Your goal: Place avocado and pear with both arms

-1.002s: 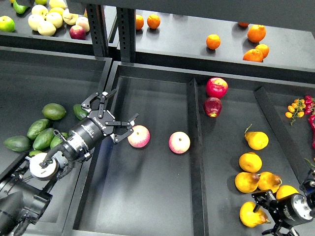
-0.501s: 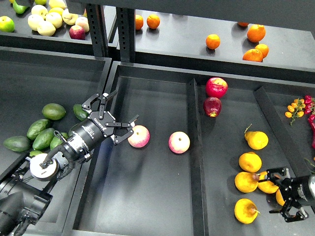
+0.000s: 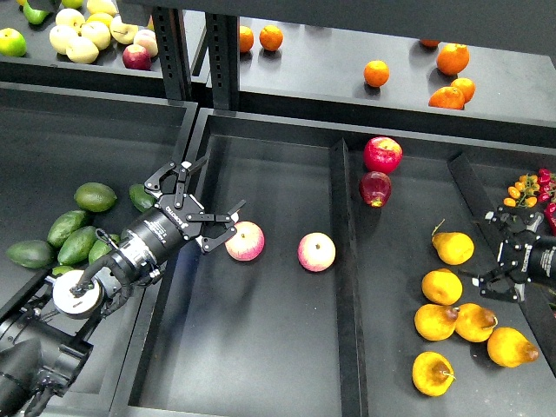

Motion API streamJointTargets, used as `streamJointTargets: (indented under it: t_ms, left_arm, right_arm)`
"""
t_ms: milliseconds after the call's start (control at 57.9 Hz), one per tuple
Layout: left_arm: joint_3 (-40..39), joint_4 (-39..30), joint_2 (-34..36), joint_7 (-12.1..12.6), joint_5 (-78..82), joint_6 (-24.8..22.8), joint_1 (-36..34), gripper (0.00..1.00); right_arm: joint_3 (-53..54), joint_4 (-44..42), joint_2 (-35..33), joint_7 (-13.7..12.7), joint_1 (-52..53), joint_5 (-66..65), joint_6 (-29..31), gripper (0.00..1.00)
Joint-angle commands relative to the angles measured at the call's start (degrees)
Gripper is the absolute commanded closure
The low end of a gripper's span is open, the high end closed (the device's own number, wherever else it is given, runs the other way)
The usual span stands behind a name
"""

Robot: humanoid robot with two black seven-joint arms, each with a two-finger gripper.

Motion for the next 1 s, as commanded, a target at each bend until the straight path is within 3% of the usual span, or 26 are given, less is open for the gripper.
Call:
streamJointTargets:
  t_ms: [0,311,639,795,985]
  left_arm:
    - [-0.1,-0.1,0.0,-0.1,0.0,0.0,0.0,0.00]
    - [-0.2,-1.1,0.0,-1.4,0.0,0.0,0.4,0.00]
    - [0.0,-1.2,0.0,-1.4,0.0,0.0,0.5,0.00]
    - [-0.1,-1.3,0.0,-1.4,0.0,0.0,0.5,0.00]
    - [-0.1,-2.1,0.0,-2.2,0.0,0.0,0.5,0.00]
  right_arm:
    - [9.5,0.1,0.8,0.0,-3.3,0.3,0.0,0.01]
    - [38.9,-0.1,19.0,0.0,-13.4,-0.4,0.0,0.01]
    - [55.2,-1.3,37.9,0.0,-18.2,-10.4,0.0,0.01]
    - [62.3,-3.5,39.4,6.7,-18.2,-22.2,0.0,0.01]
    - [63.0,-3.0,39.4,10.1,-21.2,-28.2,0.0,0.01]
